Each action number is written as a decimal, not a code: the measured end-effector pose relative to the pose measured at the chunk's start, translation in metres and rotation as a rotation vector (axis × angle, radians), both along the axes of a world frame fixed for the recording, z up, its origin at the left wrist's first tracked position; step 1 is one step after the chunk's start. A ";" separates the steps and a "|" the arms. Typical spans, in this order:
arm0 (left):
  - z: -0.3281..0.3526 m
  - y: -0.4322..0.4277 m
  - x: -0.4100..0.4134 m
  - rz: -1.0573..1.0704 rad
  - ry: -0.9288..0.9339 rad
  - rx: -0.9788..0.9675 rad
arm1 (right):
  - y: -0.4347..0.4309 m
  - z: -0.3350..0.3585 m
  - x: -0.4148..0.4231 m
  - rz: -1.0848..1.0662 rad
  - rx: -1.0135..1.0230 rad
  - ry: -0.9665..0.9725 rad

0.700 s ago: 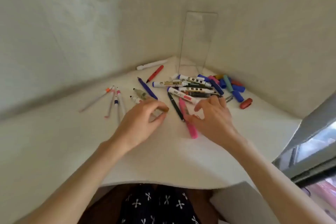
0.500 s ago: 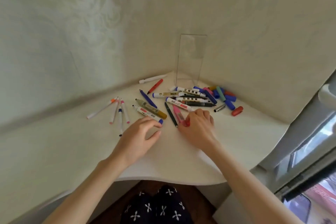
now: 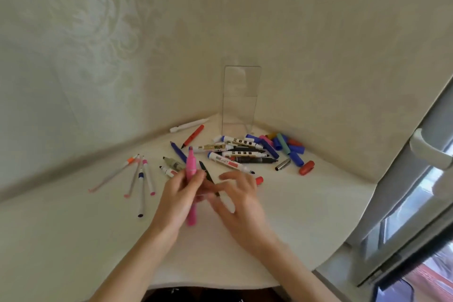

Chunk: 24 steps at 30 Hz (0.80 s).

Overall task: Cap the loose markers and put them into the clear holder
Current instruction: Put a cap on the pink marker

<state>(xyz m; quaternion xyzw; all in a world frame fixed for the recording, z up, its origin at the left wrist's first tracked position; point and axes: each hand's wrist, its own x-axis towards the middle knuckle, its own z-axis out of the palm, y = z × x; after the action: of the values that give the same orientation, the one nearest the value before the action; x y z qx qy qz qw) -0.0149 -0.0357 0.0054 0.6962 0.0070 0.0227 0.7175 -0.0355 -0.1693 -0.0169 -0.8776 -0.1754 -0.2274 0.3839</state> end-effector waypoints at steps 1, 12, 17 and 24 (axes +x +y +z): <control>0.000 0.004 0.004 0.016 -0.001 0.009 | -0.011 0.006 0.011 -0.054 0.048 0.015; 0.000 0.009 0.031 -0.127 -0.101 0.384 | -0.115 0.012 0.177 -0.623 -0.376 0.344; 0.001 0.013 0.038 -0.114 -0.121 0.447 | -0.104 0.017 0.175 -0.592 -0.455 0.337; 0.004 0.021 0.034 -0.090 -0.212 0.484 | -0.097 0.026 0.159 -0.462 -0.371 0.254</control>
<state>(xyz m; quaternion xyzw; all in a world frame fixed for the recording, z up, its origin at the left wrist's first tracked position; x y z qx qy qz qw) 0.0193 -0.0150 0.0099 0.8409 -0.1048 0.0646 0.5270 0.1236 -0.2664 0.0094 -0.9706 0.0395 -0.1612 0.1744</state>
